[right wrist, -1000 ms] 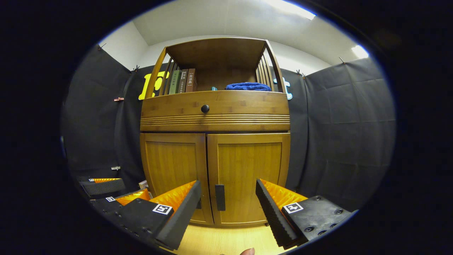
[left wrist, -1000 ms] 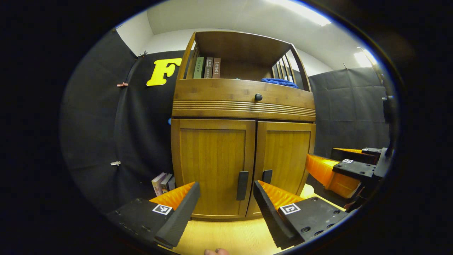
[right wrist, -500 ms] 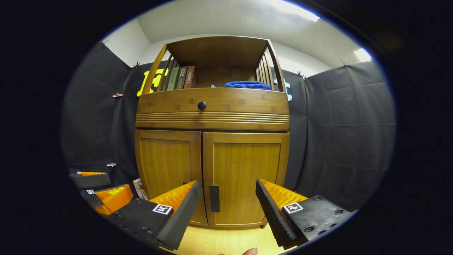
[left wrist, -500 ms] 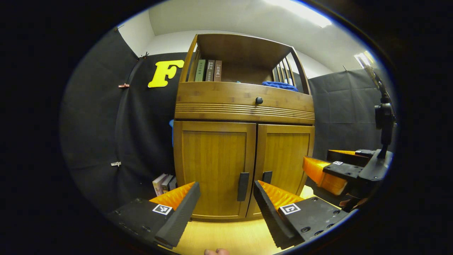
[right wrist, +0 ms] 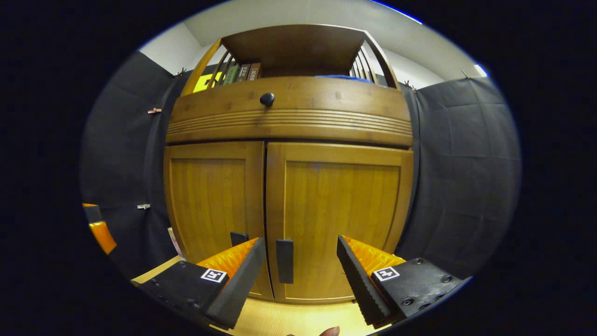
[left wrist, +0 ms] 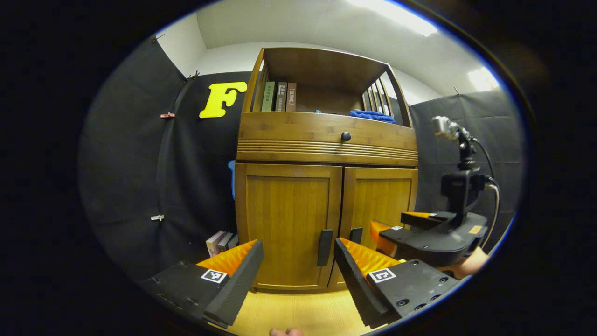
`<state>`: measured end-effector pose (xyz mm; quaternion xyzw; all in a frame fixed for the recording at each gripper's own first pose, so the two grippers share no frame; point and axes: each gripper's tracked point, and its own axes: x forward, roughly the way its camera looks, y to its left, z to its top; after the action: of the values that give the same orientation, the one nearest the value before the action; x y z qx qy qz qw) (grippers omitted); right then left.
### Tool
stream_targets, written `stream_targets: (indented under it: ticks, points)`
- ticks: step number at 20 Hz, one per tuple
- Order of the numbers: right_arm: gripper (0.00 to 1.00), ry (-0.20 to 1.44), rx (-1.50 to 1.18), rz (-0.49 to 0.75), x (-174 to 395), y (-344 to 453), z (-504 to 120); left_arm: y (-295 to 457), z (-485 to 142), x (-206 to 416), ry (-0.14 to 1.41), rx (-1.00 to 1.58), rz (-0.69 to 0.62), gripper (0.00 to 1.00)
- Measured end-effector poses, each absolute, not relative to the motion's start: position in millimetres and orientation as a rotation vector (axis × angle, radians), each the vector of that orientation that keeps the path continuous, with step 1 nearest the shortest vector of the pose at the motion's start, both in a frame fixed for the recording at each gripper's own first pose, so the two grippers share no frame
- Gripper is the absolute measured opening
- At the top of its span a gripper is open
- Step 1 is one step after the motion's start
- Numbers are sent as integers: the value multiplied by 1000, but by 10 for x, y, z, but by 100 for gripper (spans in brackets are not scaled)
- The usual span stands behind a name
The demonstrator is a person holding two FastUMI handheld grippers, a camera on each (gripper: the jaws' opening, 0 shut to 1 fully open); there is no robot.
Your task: Open the right door of the double-door shoe cabinet with the right hand, and open the left door with the left hand.
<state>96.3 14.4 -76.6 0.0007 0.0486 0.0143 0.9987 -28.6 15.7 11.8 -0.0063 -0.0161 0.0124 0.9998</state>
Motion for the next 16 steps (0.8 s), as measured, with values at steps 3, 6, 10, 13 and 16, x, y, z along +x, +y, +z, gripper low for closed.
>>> stream_targets:
  ticks: [3,6,10,13,16]
  points:
    - [98,130,6,35,1157,228,-1129,183,106,-279,-24,-16,42,93]
    - [97,136,20,27,1309,259,-1330,219,56,-285,-15,-13,58,93]
    - [80,178,60,25,1551,360,-1529,292,33,-251,-9,-16,76,93]
    - [49,222,75,4,1677,397,-1724,358,38,-231,-9,-30,88,94]
    - [46,246,64,-37,1792,349,-1818,386,27,-225,-11,-24,92,94]
